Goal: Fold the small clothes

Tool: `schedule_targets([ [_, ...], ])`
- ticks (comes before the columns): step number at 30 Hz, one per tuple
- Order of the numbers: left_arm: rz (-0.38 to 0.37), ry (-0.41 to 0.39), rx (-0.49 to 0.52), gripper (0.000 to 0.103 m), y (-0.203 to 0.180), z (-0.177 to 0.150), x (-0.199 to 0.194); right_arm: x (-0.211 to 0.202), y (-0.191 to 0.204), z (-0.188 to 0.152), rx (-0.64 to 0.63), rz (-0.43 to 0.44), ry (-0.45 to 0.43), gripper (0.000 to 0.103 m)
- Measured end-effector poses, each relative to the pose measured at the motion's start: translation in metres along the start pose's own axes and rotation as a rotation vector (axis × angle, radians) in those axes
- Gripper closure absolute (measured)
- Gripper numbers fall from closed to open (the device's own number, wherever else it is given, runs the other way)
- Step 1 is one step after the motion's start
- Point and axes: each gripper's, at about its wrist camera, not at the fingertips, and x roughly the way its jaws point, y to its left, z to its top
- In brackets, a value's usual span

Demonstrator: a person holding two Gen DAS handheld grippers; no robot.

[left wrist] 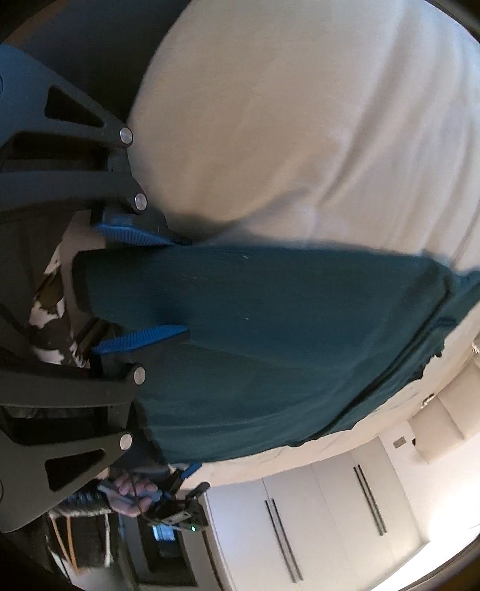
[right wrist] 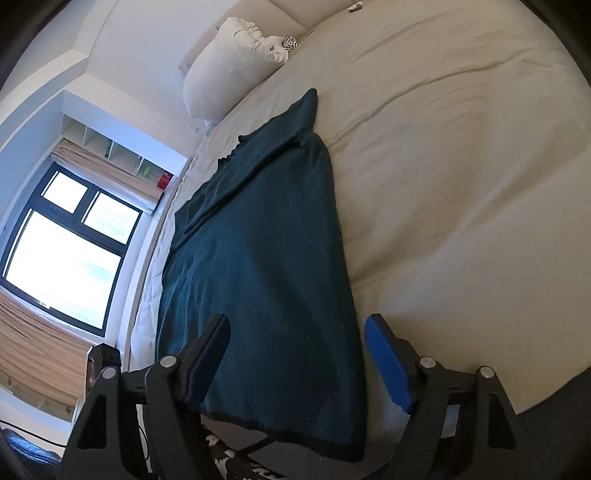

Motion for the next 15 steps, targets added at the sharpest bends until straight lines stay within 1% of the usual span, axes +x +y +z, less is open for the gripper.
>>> schedule_targets([
  [3,-0.051,-0.003,-0.048,0.063,0.0072,0.0014,0.0029,0.0017,-0.0004,-0.0025,0.001,0.013,0.013,0.024],
  [6,-0.077,0.000,-0.049,0.064,0.0095,-0.0005,0.0053,0.0064,0.0000,-0.0028,-0.008,0.003,0.042,0.024],
  [7,-0.089,0.006,-0.050,0.067,0.0102,0.0002,0.0073,0.0064,0.0002,-0.0027,-0.012,0.001,0.048,0.024],
  [8,-0.095,0.011,-0.054,0.072,0.0113,0.0011,0.0084,0.0050,-0.0004,-0.0026,-0.013,-0.001,0.053,0.025],
  [9,-0.097,0.014,-0.057,0.073,0.0119,0.0015,0.0085,0.0044,-0.0011,-0.0022,-0.013,-0.003,0.057,0.025],
  [11,-0.109,0.016,-0.057,0.085,0.0122,0.0037,0.0068,0.0022,-0.0038,-0.0008,-0.008,-0.011,0.072,0.025],
  [12,-0.119,0.016,-0.054,0.086,0.0111,0.0049,0.0067,0.0014,-0.0052,0.0001,-0.006,-0.015,0.081,0.025],
  [14,-0.129,0.018,-0.043,0.094,0.0065,0.0080,0.0078,-0.0008,-0.0074,0.0009,-0.004,-0.014,0.102,0.026],
  [15,-0.129,0.019,-0.038,0.095,0.0060,0.0080,0.0082,-0.0007,-0.0081,0.0011,-0.004,-0.013,0.112,0.026],
])
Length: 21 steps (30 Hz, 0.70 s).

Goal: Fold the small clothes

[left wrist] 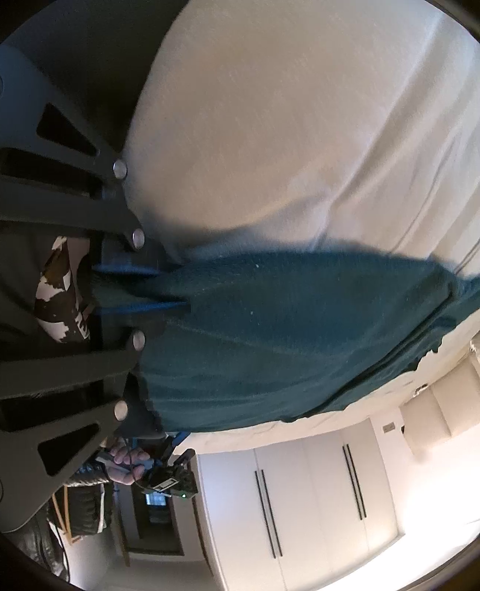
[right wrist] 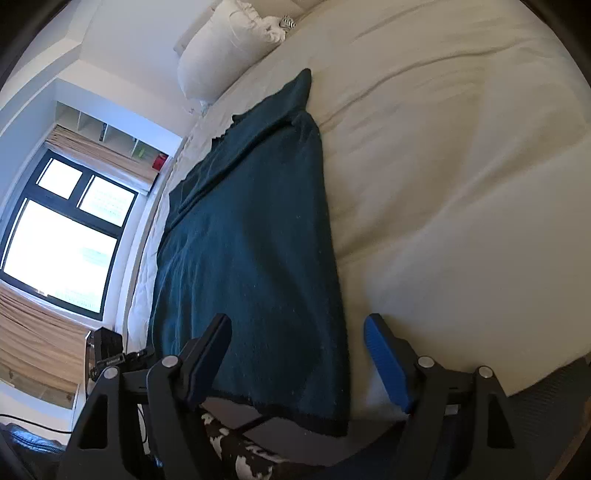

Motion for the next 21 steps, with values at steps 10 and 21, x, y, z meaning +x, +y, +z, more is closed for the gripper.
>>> schedule_targets([
  [10,-0.024,-0.014,-0.005,0.096,0.007,-0.001,-0.005,0.013,-0.010,-0.002,0.027,-0.019,0.164,0.042],
  [21,-0.034,-0.006,0.019,0.097,0.007,0.002,-0.005,0.020,-0.016,-0.008,0.060,0.059,0.217,0.048],
])
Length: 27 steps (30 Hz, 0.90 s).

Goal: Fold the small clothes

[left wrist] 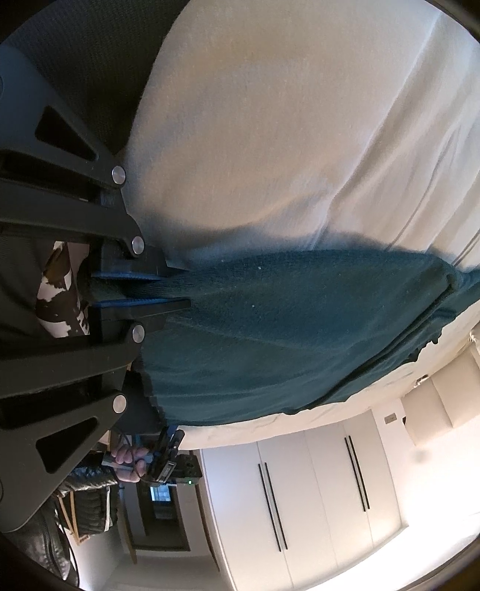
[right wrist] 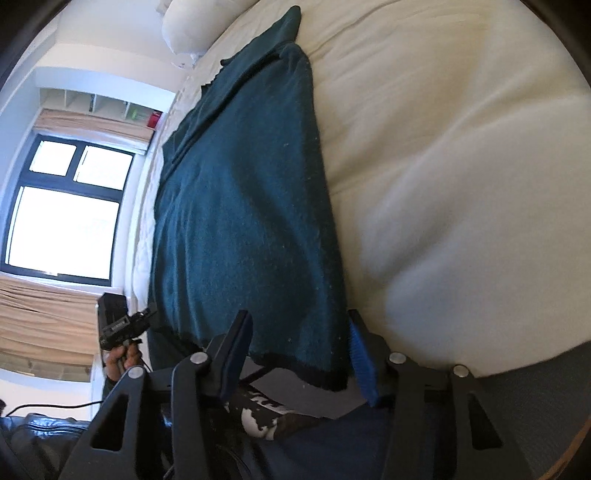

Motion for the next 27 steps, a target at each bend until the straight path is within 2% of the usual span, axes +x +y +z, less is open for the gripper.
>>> schedule_targets([
  [1,-0.002,0.000,0.002,0.097,-0.001,0.000,0.000,0.001,-0.001,0.000,0.005,0.004,-0.001,0.050],
  [3,-0.002,0.000,0.012,0.097,-0.002,0.000,-0.001,0.001,0.000,-0.001,-0.004,-0.002,0.005,0.068],
  [4,-0.003,0.000,0.016,0.097,-0.003,0.001,-0.002,0.001,0.002,-0.002,-0.012,-0.001,0.013,0.070],
  [6,-0.004,0.003,0.025,0.097,-0.004,0.000,-0.003,0.004,0.006,-0.005,-0.034,-0.011,0.027,0.083],
  [8,-0.005,0.005,0.029,0.097,-0.005,0.001,-0.003,0.003,0.010,-0.006,-0.047,-0.017,0.016,0.091],
  [18,-0.031,-0.003,0.067,0.098,-0.010,0.004,-0.013,-0.010,0.036,-0.002,-0.107,0.069,-0.075,0.094],
  [22,-0.057,-0.006,0.081,0.098,-0.014,0.005,-0.018,-0.010,0.047,0.002,-0.126,0.099,-0.086,0.094],
  [27,-0.210,-0.066,0.046,0.098,-0.018,0.017,-0.033,-0.013,0.048,0.011,-0.113,0.172,-0.142,0.094],
])
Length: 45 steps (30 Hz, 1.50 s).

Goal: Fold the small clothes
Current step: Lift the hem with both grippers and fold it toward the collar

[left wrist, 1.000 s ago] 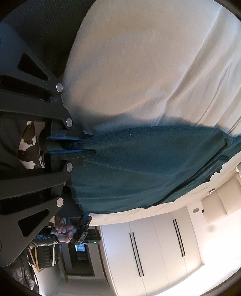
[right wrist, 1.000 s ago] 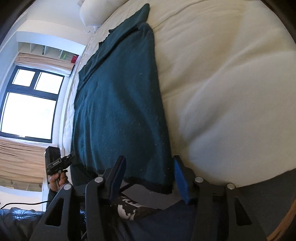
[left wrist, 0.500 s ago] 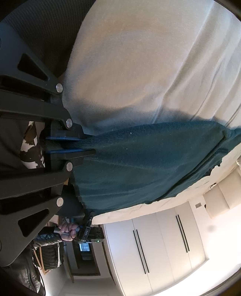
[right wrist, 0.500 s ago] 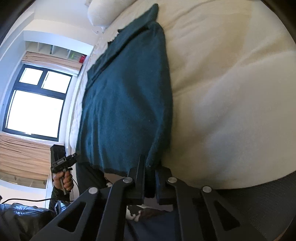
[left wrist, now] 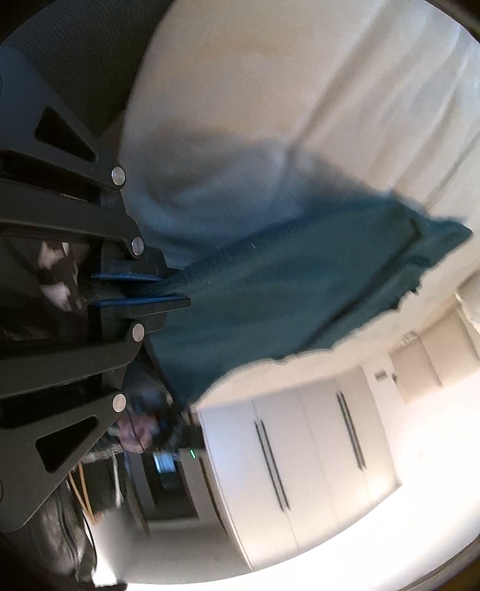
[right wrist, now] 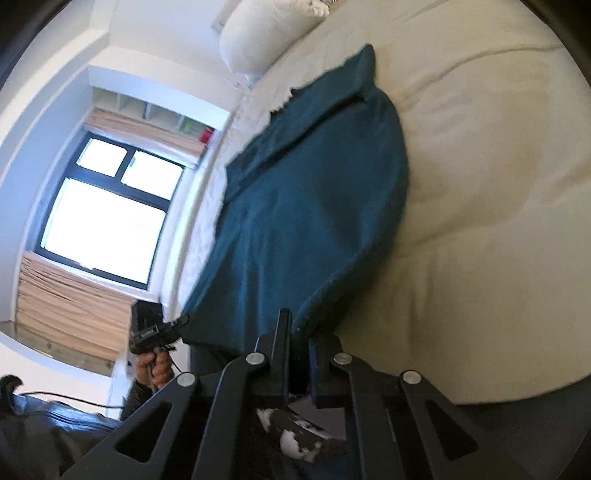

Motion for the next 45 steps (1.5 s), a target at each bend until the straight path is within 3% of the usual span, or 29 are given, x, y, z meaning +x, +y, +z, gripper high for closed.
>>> schedule_targets([
  [8,-0.221,-0.105,-0.049,0.098,-0.012,0.040,-0.006,0.010,0.012,0.037,0.008,0.079,-0.095,0.094],
  [14,-0.291,-0.194,-0.120,0.098,-0.012,0.087,-0.005,0.018,0.009,0.080,0.048,0.111,-0.165,0.094],
  [24,-0.294,-0.249,-0.192,0.098,0.000,0.171,0.016,0.047,0.000,0.163,0.081,0.086,-0.224,0.094],
  [33,-0.249,-0.267,-0.240,0.098,0.022,0.249,0.047,0.069,-0.021,0.232,0.119,0.027,-0.276,0.094],
  [45,-0.171,-0.282,-0.270,0.098,0.048,0.333,0.091,0.105,-0.050,0.293,0.166,-0.048,-0.279,0.094],
])
